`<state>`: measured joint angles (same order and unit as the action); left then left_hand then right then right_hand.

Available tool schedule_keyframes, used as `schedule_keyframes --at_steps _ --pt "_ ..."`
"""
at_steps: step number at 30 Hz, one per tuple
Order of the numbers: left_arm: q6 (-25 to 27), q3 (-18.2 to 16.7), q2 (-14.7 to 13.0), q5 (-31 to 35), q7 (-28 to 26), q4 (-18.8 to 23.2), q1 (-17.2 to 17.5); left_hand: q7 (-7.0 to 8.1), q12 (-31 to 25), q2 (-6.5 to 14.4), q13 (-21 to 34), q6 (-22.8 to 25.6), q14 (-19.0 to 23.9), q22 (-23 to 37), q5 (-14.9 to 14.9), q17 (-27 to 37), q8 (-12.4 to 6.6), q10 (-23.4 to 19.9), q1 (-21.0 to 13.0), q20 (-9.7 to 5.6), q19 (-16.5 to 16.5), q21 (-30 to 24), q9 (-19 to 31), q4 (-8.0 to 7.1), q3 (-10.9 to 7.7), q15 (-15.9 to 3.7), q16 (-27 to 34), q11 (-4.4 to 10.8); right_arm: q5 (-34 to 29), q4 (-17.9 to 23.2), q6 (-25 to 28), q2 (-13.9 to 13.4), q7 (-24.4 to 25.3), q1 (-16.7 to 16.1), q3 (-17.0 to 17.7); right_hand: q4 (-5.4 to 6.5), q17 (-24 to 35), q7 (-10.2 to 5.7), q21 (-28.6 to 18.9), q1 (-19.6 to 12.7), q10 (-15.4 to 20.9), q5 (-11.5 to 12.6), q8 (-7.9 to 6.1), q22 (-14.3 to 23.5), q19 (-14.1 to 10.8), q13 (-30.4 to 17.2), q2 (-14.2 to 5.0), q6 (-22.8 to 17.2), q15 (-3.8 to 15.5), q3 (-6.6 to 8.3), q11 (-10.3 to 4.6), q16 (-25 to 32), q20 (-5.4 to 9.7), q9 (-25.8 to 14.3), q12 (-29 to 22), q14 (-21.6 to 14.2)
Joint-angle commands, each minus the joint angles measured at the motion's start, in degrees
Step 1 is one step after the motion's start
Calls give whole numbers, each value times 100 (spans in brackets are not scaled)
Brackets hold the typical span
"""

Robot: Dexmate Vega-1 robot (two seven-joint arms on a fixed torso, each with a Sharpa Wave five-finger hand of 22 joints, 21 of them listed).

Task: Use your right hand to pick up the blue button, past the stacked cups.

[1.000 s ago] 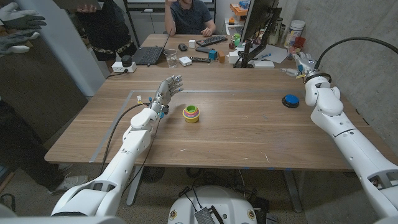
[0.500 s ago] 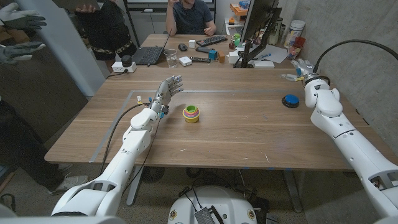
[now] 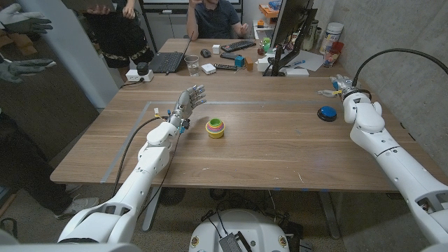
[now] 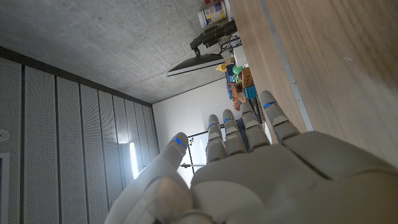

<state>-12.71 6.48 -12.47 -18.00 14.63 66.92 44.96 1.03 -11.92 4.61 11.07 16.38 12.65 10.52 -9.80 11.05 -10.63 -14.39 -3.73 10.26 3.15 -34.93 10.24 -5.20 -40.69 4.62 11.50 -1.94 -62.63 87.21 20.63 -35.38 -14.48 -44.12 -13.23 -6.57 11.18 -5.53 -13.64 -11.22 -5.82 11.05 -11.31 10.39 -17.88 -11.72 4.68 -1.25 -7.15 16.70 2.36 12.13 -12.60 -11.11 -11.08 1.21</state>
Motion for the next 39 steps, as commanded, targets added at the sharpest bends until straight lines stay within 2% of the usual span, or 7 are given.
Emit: schedule_keyframes --at_steps 1,30,39 --pt "-1 8 6 24 -3 -12 -5 26 -1 -5 15 -7 -2 34 -24 23 -14 21 22 27 11 22 28 2 22 13 20 -19 63 -198 44 -56 -233 42 -116 -16 19 -36 -33 -4 16 52 -46 10 -106 -1 22 -35 -33 -10 19 38 10 -30 -43 -58" --pt "10 23 4 41 -3 -16 2 26 -1 -15 14 -11 -8 35 -23 21 -15 31 34 35 17 52 28 7 35 16 19 -3 215 -386 -30 -196 -644 38 -321 -18 11 -45 -39 -19 81 67 -71 -4 -321 6 3 -135 18 -33 32 73 14 -33 -72 -185" --pt "-34 20 -1 47 13 -47 -15 33 0 -18 14 -19 -9 36 -23 20 -13 39 37 30 14 62 28 9 38 18 19 -5 210 -373 -70 -204 -703 39 -382 -26 7 -77 -54 -40 183 76 -90 -6 -475 8 -6 -217 63 -43 27 104 20 -33 -106 -298"
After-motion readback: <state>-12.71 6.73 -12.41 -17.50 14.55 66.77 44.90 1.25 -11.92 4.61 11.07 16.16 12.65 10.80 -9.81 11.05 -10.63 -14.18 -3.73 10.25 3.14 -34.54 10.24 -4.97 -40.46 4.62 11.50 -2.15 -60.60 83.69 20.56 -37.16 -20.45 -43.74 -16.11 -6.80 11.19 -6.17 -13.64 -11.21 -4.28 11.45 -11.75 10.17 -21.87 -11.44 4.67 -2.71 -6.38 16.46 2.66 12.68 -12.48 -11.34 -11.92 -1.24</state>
